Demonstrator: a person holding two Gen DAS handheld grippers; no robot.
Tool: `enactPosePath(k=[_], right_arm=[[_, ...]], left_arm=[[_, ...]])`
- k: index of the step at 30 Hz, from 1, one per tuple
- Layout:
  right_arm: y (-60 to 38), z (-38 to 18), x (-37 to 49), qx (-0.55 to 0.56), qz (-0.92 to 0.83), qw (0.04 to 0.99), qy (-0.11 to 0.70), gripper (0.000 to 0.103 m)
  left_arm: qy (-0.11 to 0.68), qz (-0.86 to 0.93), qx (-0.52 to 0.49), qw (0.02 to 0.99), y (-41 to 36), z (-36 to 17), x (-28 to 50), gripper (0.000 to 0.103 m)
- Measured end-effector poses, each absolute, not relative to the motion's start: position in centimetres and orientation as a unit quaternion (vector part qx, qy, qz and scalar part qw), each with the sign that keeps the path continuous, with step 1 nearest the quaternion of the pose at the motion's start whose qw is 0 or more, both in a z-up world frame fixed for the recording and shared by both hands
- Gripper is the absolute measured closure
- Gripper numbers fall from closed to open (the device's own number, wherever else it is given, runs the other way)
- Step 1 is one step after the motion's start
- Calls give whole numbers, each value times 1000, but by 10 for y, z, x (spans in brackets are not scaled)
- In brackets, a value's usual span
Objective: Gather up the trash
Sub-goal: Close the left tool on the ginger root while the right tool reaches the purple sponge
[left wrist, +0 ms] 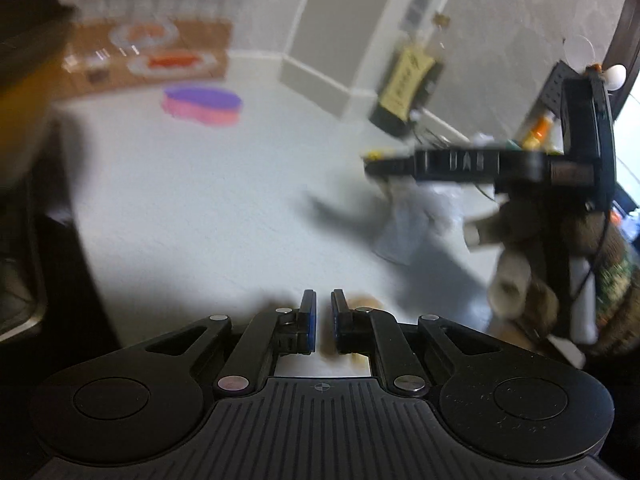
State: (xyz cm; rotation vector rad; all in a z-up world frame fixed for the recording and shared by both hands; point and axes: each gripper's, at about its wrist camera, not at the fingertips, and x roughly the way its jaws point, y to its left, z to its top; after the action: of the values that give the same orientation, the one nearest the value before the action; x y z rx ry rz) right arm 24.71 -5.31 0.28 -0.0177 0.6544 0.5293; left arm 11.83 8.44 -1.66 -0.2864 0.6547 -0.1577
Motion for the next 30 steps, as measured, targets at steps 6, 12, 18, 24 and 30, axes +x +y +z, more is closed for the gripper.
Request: enactPosePath(k=[6,12,18,24,30], right_arm=[[-25,10,232,-75,247,924,282,23],[43,16,289,-138,238,925,263,23],[109,0,373,-113,299,905,281,23],[140,-22,466,-31,331,884,330,23],[147,-36,468,-56,358,868,340,23]], left_arm=[[257,-75,-194,944,105,-9,88,91],[260,-105,-209,937,117,-18,77,88],[236,-130,-234,934,134,-17,72,88],[235,-156,-231,931,139,-12,80,88],[242,-156,-245,926,145,-17,82,88]])
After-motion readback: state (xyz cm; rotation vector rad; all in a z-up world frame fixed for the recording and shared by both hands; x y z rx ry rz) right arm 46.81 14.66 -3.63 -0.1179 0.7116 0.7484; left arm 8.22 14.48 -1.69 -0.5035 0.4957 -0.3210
